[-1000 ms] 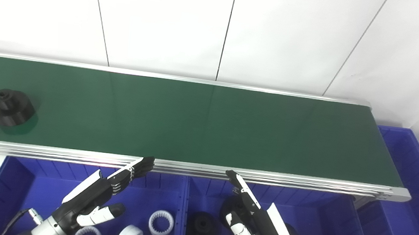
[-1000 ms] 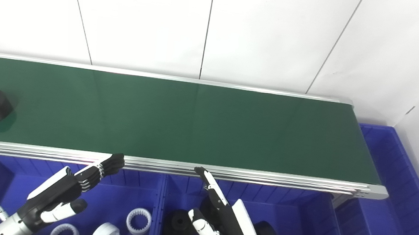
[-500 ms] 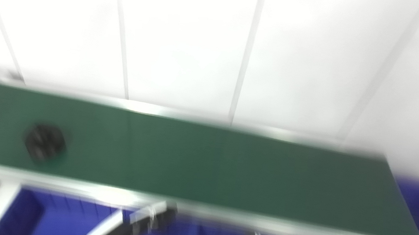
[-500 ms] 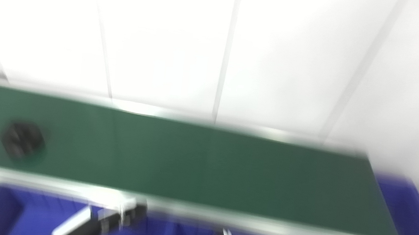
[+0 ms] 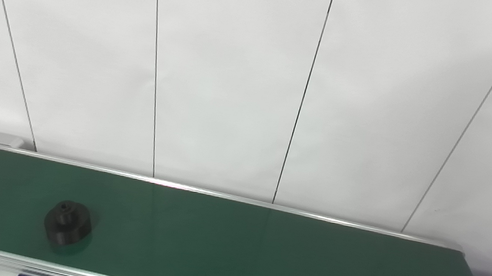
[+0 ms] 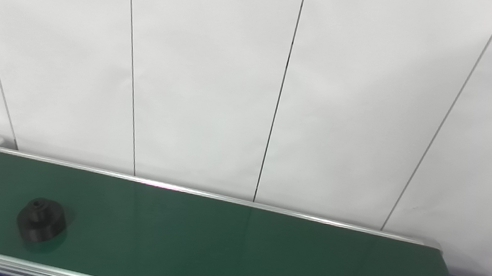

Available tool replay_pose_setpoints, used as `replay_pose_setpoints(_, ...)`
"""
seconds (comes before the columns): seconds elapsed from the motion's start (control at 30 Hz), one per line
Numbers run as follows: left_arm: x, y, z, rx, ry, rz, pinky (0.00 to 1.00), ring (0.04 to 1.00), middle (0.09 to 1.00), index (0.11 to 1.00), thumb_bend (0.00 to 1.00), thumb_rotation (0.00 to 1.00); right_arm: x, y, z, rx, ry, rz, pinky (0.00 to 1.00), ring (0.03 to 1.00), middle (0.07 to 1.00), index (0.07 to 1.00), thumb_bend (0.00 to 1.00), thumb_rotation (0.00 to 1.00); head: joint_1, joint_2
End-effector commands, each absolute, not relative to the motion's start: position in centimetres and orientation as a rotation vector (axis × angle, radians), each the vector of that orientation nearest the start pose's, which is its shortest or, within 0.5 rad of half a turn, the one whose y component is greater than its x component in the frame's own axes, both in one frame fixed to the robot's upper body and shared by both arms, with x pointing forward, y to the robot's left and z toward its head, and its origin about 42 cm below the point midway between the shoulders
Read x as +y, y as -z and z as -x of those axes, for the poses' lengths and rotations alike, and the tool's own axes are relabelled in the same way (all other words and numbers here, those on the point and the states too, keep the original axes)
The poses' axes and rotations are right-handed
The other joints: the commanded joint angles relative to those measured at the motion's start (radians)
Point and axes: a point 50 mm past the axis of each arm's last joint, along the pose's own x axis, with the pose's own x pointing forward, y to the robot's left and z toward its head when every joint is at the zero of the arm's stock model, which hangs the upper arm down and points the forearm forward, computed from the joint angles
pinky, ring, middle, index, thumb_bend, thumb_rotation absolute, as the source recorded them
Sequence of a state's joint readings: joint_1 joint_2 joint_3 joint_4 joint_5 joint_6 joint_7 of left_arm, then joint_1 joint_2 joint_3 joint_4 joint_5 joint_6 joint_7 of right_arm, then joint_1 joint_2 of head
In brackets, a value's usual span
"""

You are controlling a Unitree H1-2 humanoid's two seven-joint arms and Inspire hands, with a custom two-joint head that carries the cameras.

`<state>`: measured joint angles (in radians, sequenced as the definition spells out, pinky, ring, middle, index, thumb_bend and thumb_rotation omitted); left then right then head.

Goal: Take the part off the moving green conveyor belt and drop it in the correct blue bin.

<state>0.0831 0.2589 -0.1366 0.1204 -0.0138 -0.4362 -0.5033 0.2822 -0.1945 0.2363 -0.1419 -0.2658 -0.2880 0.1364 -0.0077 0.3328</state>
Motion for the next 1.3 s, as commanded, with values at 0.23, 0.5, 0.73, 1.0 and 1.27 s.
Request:
replay_pose_setpoints(0.23,24.4,-8.1,-24.5,-0.240,0.648,-0.269,0.79,0.868,0.903,0.885,0.58,0.61,-17.9,-15.4,-22.0,-0.454,-0.420,0.386,0.83,0.928,0.946,0.914,0.12,0.83,-0.011,0.025)
replay_pose_setpoints(0.5,24.2,-8.3,-24.5,-0.250,0.649,-0.267,0.80,0.870,0.904,0.890,0.60,0.59,-14.4,-23.4,-27.4,-0.673,-0.401,0.466,0.80,0.905,0.932,0.906,0.31,0.83,-0.009,0.036)
replay_pose_setpoints(0.73,24.0,-8.3,-24.3,-0.252,0.651,-0.266,0.79,0.867,0.905,0.892,0.61,0.57,-10.7,-27.4,-30.8,-0.759,-0.351,0.511,0.79,0.878,0.911,0.903,0.56,0.44,-0.012,0.043)
replay_pose_setpoints(1.0,23.8,-8.5,-24.3,-0.258,0.656,-0.278,0.80,0.871,0.908,0.895,0.61,0.58,-4.5,-29.5,-34.6,-0.746,-0.343,0.490,0.69,0.789,0.884,0.881,0.69,0.24,-0.012,0.041)
replay_pose_setpoints(1.27,24.2,-8.5,-23.8,-0.255,0.653,-0.266,0.80,0.875,0.908,0.895,0.62,0.55,1.7,-29.2,-39.2,-0.711,-0.357,0.475,0.74,0.807,0.852,0.867,0.82,0.24,-0.013,0.042)
